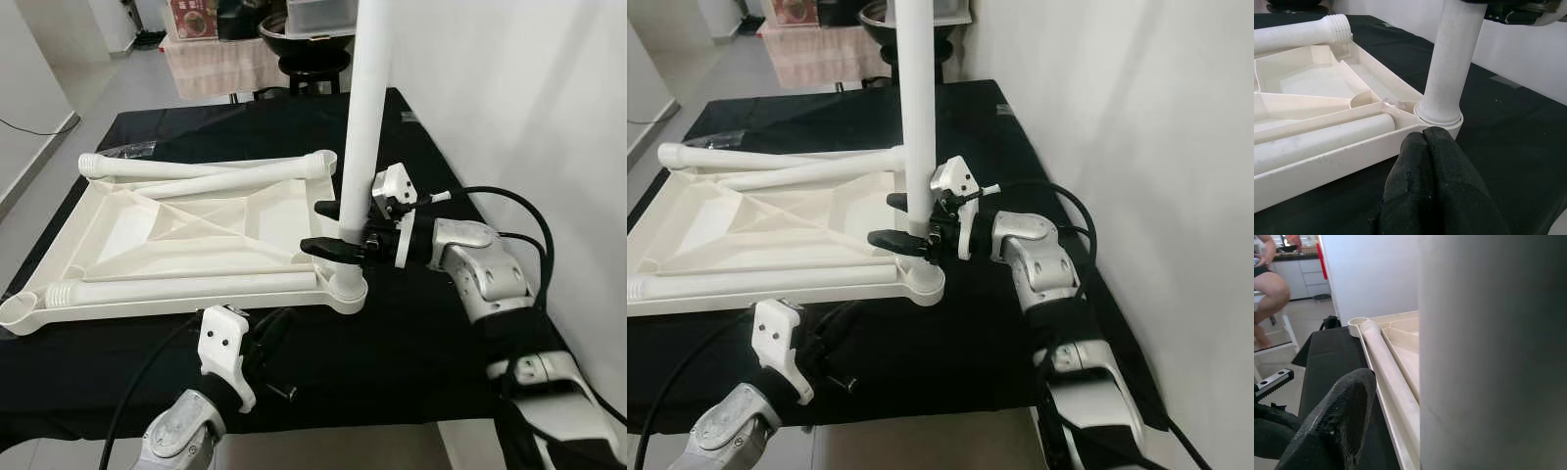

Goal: Building children table

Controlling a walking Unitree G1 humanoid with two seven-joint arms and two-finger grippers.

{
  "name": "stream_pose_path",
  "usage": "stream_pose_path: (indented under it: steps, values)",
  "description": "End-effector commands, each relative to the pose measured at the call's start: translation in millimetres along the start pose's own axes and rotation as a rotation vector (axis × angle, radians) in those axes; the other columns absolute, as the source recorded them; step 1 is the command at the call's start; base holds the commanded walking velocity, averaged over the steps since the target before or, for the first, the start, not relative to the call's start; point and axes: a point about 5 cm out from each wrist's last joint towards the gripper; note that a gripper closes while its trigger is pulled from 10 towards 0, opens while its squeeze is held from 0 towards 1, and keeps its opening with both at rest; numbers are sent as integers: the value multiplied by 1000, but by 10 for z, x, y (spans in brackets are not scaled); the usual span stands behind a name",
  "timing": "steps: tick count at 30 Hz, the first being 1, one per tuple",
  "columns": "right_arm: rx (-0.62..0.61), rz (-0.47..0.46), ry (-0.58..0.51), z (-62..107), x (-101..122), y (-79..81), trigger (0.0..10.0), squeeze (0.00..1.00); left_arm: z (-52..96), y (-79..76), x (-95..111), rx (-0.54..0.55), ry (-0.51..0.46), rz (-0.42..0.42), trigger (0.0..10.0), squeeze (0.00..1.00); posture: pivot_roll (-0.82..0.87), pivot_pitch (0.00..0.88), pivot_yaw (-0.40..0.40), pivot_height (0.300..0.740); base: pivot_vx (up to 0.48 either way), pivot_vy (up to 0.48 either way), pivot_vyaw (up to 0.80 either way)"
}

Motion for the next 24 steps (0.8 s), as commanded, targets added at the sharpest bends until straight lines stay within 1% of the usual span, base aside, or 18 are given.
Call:
stream_pose_path:
  steps: [1,2,3,8,12,14,15,16,17,18,19,20,21,22,23,24]
  values:
    - [67,-10,-12,-59,-6,26,627,0,20,-11,-16,0,15,-11,10000,0,45,72,15,740,0,0,0]
    - [75,-15,-16,-54,-4,17,627,0,21,-13,-17,1,16,-12,10000,0,45,72,15,740,0,0,0]
    - [94,-23,-20,-35,-10,3,0,0,23,-15,-17,2,15,-14,10000,0,45,70,15,740,0,0,0]
    - [122,-41,-24,43,-51,-19,0,0,24,-15,-15,5,13,-17,10000,0,41,71,19,740,0,0,0]
    - [108,-53,-21,107,-119,-16,0,0,21,-19,11,0,-2,-35,10000,0,33,74,24,740,0,0,0]
    - [70,-59,-26,169,-172,-3,0,0,22,-17,79,1,-45,-72,10000,0,27,75,24,740,0,0,0]
    - [70,-59,-26,169,-172,-3,0,0,22,-17,79,1,-45,-72,10000,0,27,75,24,740,0,0,0]
    - [-76,-69,22,238,-323,19,0,0,21,40,143,66,-78,-108,10000,0,14,80,25,740,0,0,0]
    - [-76,-69,22,238,-323,19,0,0,21,40,143,66,-78,-108,10000,0,14,80,25,740,0,0,0]
    - [-140,-72,51,259,-392,34,0,0,21,66,153,97,-80,-116,10000,0,12,82,18,740,0,0,0]
    - [-268,-112,110,271,-542,126,0,0,23,61,162,99,-79,-136,10000,0,20,82,10,740,0,0,0]
    - [-268,-112,110,271,-542,126,0,0,23,61,162,99,-79,-136,10000,0,20,82,10,740,0,0,0]
    - [-352,-137,150,285,-633,196,0,0,25,51,165,93,-77,-148,10000,0,20,82,10,740,0,0,0]
    - [-352,-137,150,285,-633,196,0,0,25,51,165,93,-77,-148,10000,0,20,82,10,740,0,0,0]
    - [-524,-167,231,271,-813,453,0,0,44,47,173,90,-66,-173,10000,0,17,98,14,740,0,0,0]
    - [-524,-167,231,271,-813,453,0,0,44,47,173,90,-66,-173,10000,0,17,98,14,740,0,0,0]
Point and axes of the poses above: a point about 5 cm out from each wrist's last joint towards the gripper, its own z axis pointing back from the gripper into the wrist, its own x axis along the axis of the wrist's last joint, y = z × x, and after that the axes turned 2 degrees about z, right-handed
